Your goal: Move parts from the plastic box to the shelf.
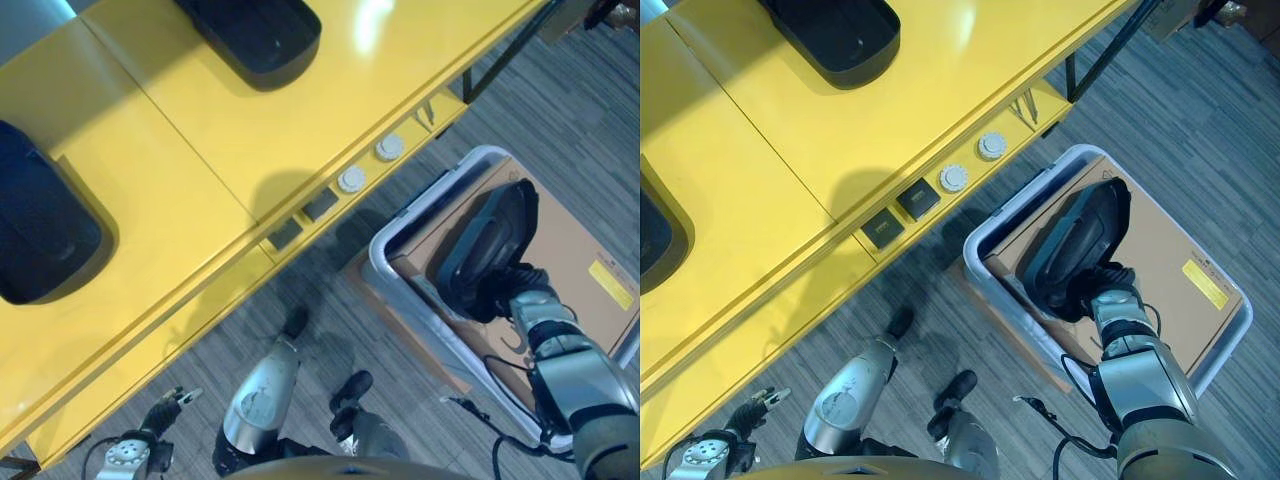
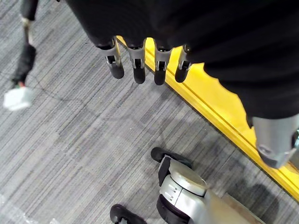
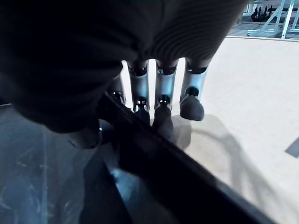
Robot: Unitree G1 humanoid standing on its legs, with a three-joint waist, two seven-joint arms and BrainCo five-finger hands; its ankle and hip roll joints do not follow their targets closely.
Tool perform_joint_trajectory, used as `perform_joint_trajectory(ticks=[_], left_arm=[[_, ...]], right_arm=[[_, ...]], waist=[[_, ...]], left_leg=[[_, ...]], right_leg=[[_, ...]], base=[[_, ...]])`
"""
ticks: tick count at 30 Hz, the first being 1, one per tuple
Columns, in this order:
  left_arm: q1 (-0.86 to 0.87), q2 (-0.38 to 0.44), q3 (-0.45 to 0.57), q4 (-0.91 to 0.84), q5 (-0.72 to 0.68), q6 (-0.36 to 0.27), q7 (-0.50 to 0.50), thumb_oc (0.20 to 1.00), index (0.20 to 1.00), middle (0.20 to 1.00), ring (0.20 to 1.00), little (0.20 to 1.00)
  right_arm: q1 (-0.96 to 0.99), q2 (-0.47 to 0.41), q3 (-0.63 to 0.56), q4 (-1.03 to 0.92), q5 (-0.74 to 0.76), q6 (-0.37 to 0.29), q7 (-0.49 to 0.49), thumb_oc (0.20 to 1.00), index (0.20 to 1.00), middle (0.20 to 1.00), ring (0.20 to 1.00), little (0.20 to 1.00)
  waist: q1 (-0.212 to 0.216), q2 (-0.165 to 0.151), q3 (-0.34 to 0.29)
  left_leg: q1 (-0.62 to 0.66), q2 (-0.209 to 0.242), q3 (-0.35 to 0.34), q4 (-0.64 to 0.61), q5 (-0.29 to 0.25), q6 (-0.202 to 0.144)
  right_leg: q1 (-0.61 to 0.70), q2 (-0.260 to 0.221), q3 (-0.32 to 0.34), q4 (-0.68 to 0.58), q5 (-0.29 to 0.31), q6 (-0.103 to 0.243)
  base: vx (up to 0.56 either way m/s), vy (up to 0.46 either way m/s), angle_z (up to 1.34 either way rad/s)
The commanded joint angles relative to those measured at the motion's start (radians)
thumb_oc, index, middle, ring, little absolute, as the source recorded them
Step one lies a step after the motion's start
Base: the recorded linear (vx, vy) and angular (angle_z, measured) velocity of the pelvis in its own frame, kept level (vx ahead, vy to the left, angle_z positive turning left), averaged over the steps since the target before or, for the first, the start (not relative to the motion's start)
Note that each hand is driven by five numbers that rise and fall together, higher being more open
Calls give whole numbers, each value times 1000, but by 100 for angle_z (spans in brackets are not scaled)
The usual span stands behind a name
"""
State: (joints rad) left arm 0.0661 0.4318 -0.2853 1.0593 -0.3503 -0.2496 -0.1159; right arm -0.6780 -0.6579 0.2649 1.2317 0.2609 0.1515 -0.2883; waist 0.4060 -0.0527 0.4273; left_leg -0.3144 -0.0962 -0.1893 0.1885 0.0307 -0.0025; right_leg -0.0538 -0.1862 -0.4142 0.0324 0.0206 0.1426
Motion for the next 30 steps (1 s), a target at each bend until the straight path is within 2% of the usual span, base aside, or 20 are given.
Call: perform_joint_trajectory(ticks=[1, 4, 6, 9, 10, 12, 13, 14, 20, 24, 30], left_arm=[[35, 38, -31, -27, -13, -60, -24, 1000, 1000, 1000, 1000, 1000], [34, 43, -28, -58, -13, -81, -29, 1000, 1000, 1000, 1000, 1000], [29, 53, -22, -138, -26, -87, -47, 1000, 1000, 1000, 1000, 1000], [31, 71, -13, -290, -45, -42, -77, 1000, 1000, 1000, 1000, 1000], [42, 78, -4, -402, -69, -5, -96, 1000, 1000, 1000, 1000, 1000], [51, 81, 3, -485, -102, 20, -120, 1000, 1000, 1000, 1000, 1000], [47, 82, 10, -561, -125, 54, -144, 1000, 1000, 1000, 1000, 1000], [30, 79, 10, -624, -141, 87, -174, 1000, 1000, 1000, 1000, 1000], [-33, 46, -12, -743, -222, 167, -233, 1000, 1000, 1000, 1000, 1000], [-130, 9, -59, -810, -301, 214, -219, 1000, 1000, 1000, 1000, 1000], [-308, -49, -133, -883, -364, 304, -125, 1000, 1000, 1000, 1000, 1000]], right_arm=[[41, -21, 68, -25, 13, -17, 11, 200, 200, 200, 200, 200], [46, -17, 66, -36, 29, -34, 2, 200, 200, 200, 200, 200], [67, -7, 50, -76, 56, -73, -23, 200, 200, 200, 200, 200], [103, -12, 21, -217, 74, -66, -77, 200, 200, 200, 200, 200], [142, -25, 6, -370, 89, -29, -124, 200, 200, 200, 200, 200], [180, -32, -26, -489, 78, -6, -143, 200, 200, 200, 200, 200], [222, -28, -56, -590, 50, 6, -157, 200, 200, 200, 200, 200], [262, -20, -86, -637, 41, -26, -159, 200, 200, 200, 200, 200], [324, -1, -137, -736, 20, -77, -127, 200, 200, 200, 200, 200], [322, 16, -124, -820, -9, -54, -84, 200, 200, 200, 200, 200], [268, 53, -46, -872, -40, -17, -41, 200, 200, 200, 200, 200]], waist=[[7, 31, -44], [5, 25, -56], [-1, 16, -85], [-16, 8, -126], [-34, 6, -153], [-54, 4, -180], [-75, 5, -208], [-93, 8, -240], [-146, 14, -290], [-194, 14, -312], [-250, 17, -332]], left_leg=[[6, 42, 25, -25, -26, 9], [26, 45, 28, -33, -30, 8], [69, 50, 32, -52, -36, 7], [125, 60, 43, -81, -41, 5], [157, 69, 53, -96, -44, 3], [182, 74, 62, -111, -43, 3], [206, 81, 76, -124, -45, 3], [233, 90, 94, -138, -45, 1], [282, 108, 149, -159, -47, -6], [306, 119, 192, -159, -52, -10], [331, 132, 245, -159, -54, -17]], right_leg=[[-63, -51, 48, 90, 20, 51], [-47, -48, 49, 81, 21, 51], [-16, -42, 51, 64, 23, 51], [22, -33, 61, 40, 24, 48], [38, -28, 75, 33, 24, 44], [48, -22, 87, 25, 25, 39], [60, -15, 104, 16, 24, 35], [75, -9, 118, 3, 26, 32], [103, 2, 150, -31, 32, 28], [110, 2, 170, -44, 40, 29], [114, 3, 192, -56, 51, 32]], base=[[12, -71, -2], [28, -67, -1], [73, -102, -5], [92, -67, -11], [106, -52, -20], [107, -36, -31], [164, -27, -53], [149, -25, -58], [39, -24, -32], [0, -11, -36], [-9, 3, -29]])
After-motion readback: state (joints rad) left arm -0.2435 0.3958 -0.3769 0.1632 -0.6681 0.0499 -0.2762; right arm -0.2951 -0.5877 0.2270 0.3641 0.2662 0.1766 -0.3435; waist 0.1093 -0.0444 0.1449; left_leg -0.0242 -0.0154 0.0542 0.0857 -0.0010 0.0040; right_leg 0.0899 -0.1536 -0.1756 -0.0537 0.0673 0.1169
